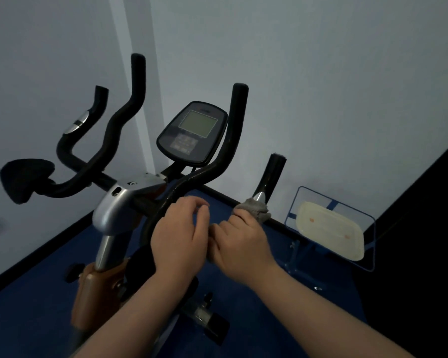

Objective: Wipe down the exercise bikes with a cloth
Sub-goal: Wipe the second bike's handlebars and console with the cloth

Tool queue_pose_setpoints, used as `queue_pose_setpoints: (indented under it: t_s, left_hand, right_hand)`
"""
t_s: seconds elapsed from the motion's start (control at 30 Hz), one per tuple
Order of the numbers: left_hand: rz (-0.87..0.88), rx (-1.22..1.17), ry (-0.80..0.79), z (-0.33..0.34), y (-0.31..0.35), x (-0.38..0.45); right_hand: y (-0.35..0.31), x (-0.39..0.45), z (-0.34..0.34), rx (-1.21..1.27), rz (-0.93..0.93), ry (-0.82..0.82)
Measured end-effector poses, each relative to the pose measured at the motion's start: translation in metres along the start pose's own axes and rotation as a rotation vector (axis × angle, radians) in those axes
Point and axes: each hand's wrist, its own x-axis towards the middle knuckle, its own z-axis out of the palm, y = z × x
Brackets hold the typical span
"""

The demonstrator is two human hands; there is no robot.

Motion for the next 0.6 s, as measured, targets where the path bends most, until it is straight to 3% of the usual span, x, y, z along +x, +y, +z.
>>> queue_pose_setpoints:
  t_s: [0.2, 0.4, 0.6]
  left_hand:
    - [-0.013, 0.237, -0.125, 0.000, 0.005, 0.003]
    - [-0.028, 0.211, -0.149, -0.003, 0.004, 0.004]
    - [-0.040, 0.204, -0.154, -0.003, 0.005, 0.005]
  right_hand:
    - [0.057, 0.008, 0.002, 0.090, -0.298, 0.071]
    - [0.126, 0.051, -0.004, 0.072, -0.491, 0.044]
    - [0.154, 0.078, -0.011, -0.047, -0.719, 0.029]
